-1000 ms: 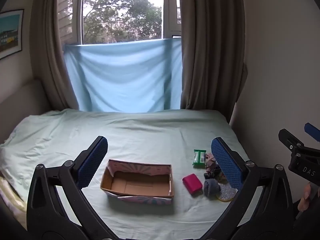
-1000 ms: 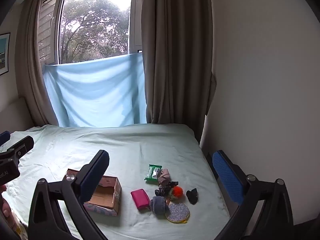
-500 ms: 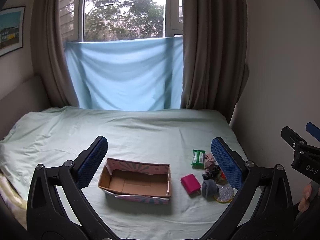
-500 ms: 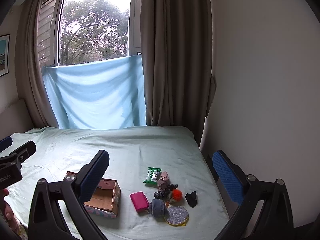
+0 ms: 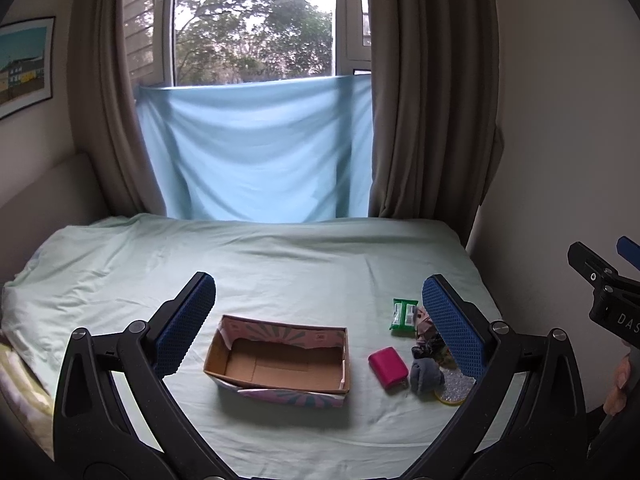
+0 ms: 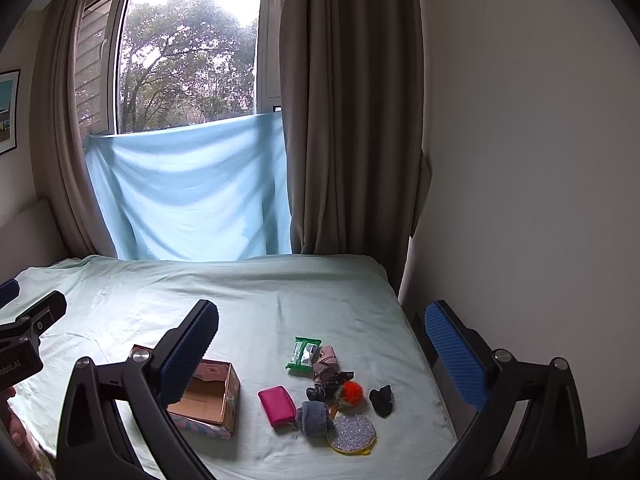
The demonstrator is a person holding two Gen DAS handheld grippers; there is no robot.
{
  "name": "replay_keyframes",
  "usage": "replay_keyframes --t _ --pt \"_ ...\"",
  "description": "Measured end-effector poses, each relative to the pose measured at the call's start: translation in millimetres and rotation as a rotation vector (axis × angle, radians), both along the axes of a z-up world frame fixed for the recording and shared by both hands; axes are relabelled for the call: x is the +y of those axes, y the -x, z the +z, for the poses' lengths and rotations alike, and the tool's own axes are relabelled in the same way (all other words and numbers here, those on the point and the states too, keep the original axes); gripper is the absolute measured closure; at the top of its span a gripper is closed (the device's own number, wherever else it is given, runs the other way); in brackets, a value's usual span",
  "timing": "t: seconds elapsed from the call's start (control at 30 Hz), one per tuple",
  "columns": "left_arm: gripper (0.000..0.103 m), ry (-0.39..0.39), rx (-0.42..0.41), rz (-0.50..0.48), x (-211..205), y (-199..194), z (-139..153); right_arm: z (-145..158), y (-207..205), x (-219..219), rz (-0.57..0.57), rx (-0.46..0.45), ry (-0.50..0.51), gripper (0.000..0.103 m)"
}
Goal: Organize soft objects
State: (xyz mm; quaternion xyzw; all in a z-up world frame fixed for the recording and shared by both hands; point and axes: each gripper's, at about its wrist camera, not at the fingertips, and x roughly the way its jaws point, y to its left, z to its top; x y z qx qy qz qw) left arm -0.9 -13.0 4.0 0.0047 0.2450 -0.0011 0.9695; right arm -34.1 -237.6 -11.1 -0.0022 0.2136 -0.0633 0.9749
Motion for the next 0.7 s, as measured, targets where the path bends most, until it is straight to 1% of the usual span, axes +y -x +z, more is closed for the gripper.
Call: replay_keyframes --t 0.7 --pt "0.0 0.008 0.009 0.007 4.0 4.8 -4.7 5.3 -0.4 -0.1 -0.024 -0.001 -0.002 0.0"
